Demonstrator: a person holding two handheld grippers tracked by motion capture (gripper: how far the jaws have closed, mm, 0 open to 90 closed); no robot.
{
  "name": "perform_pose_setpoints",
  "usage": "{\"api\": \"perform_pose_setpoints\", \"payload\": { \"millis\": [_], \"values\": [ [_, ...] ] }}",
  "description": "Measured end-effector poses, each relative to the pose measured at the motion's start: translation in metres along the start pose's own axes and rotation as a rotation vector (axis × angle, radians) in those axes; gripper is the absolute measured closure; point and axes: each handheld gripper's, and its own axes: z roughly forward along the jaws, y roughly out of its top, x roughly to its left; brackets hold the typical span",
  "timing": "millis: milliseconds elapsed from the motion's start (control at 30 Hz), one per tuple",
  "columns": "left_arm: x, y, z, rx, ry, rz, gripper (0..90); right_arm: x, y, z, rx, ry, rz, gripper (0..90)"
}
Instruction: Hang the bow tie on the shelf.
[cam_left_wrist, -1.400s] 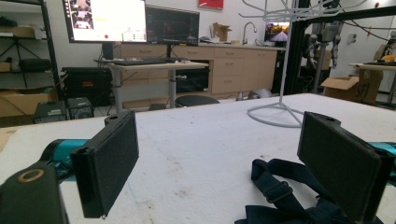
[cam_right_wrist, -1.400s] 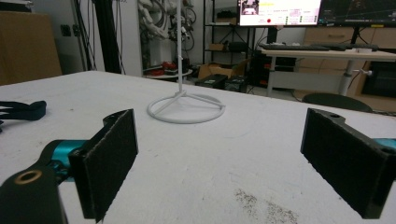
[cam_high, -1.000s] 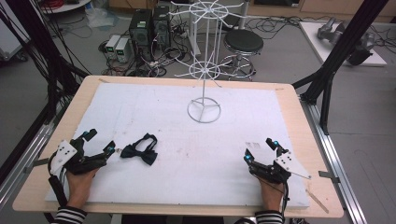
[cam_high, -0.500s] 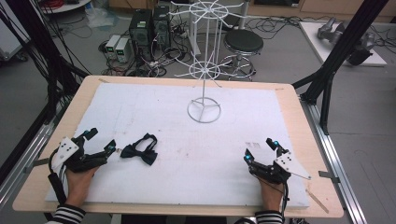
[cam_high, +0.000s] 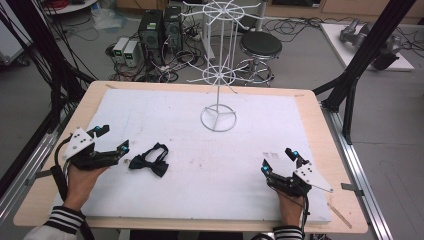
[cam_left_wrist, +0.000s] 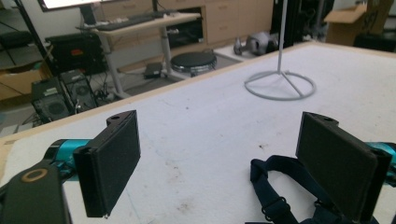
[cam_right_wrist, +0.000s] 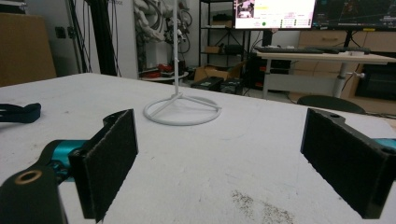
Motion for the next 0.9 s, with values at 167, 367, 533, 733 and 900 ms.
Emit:
{"api": "perform_pose_setpoints", "payload": {
  "millis": [167, 367, 533, 733, 900],
  "values": [
    [-0.005, 0.009, 0.010, 0.103, -0.018, 0.033, 20.1, 0.000, 0.000, 0.000, 0.001, 0.000, 0.003, 10.2],
    [-0.011, 0.021, 0.025, 0.239, -0.043, 0.064, 20.1, 0.000, 0.000, 0.000, -0.002, -0.001, 0.003, 10.2],
    [-0.014, 0.030, 0.034, 0.307, -0.058, 0.080, 20.2, 0.000, 0.000, 0.000, 0.000, -0.001, 0.009, 10.2],
    [-0.016, 0.036, 0.045, 0.400, -0.086, 0.095, 21.3, -0.001, 0.000, 0.000, -0.003, -0.003, 0.004, 10.1],
    [-0.018, 0.038, 0.055, 0.481, -0.117, 0.088, 21.7, -0.001, 0.000, 0.000, -0.005, -0.004, 0.003, 10.1]
  ]
}}
